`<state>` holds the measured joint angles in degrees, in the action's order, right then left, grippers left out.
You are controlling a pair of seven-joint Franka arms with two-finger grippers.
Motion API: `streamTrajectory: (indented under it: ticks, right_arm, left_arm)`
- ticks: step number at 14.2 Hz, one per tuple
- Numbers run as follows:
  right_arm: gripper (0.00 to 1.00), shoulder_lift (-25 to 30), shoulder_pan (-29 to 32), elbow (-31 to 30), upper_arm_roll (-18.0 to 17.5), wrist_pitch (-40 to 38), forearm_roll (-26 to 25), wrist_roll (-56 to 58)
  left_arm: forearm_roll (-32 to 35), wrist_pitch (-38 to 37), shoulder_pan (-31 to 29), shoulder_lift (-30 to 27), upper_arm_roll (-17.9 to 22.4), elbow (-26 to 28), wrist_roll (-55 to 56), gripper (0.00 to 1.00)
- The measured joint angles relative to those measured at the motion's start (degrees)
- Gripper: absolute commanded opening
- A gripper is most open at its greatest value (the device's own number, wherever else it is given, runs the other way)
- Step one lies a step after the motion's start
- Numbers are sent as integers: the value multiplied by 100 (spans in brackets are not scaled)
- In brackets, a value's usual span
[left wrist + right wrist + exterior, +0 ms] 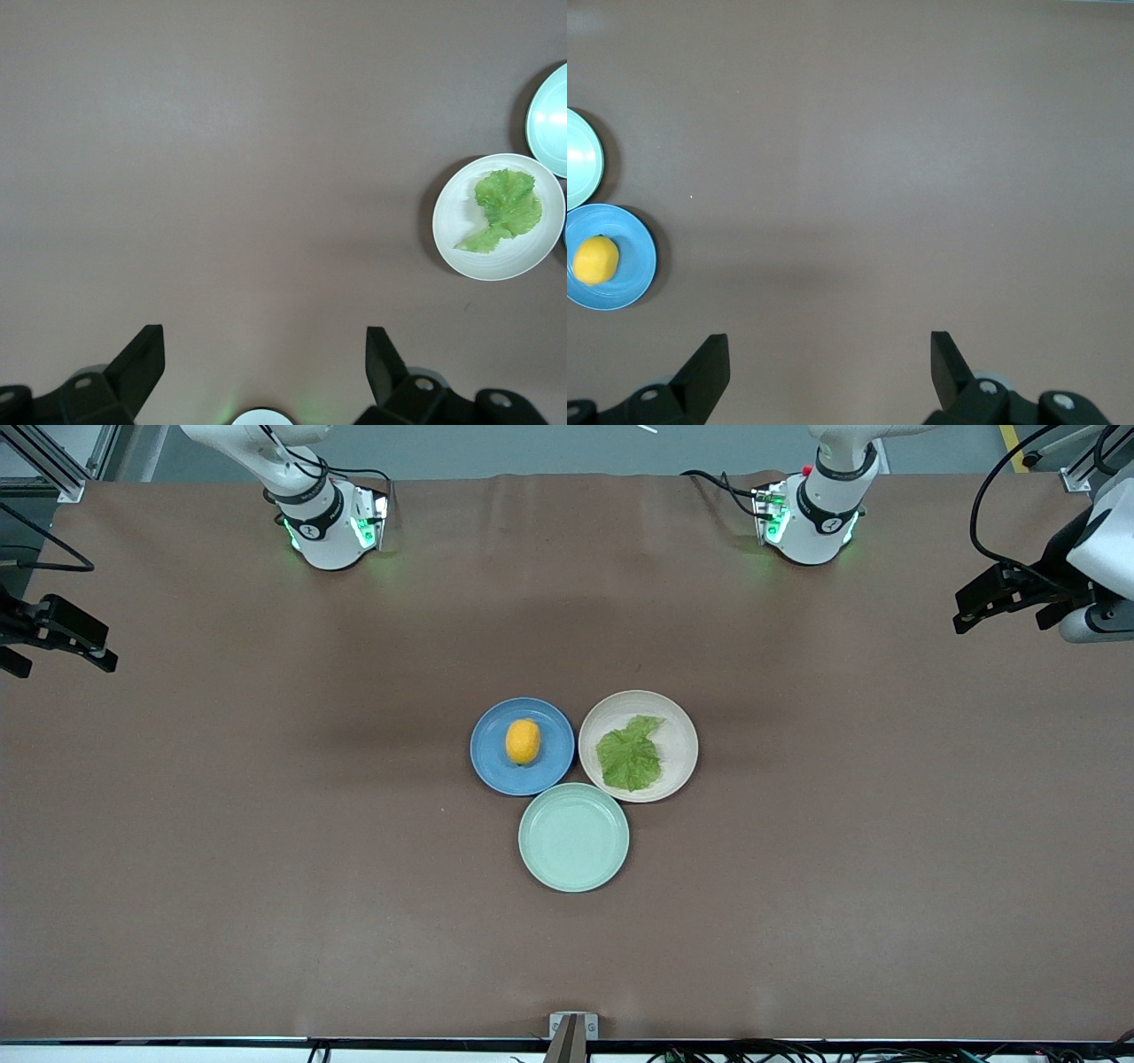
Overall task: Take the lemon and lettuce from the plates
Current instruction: 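Raise both grippers from rest and swing them toward the plates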
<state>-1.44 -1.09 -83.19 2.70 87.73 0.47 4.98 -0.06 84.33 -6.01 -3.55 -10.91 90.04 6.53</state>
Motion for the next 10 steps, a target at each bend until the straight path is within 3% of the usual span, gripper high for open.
streamTrajectory:
  ticks: [10]
  right_arm:
    - [100, 0, -70, 0, -48, 0, 2, -60]
  left_arm:
    - [94, -22, -3, 81, -3, 28, 31, 100]
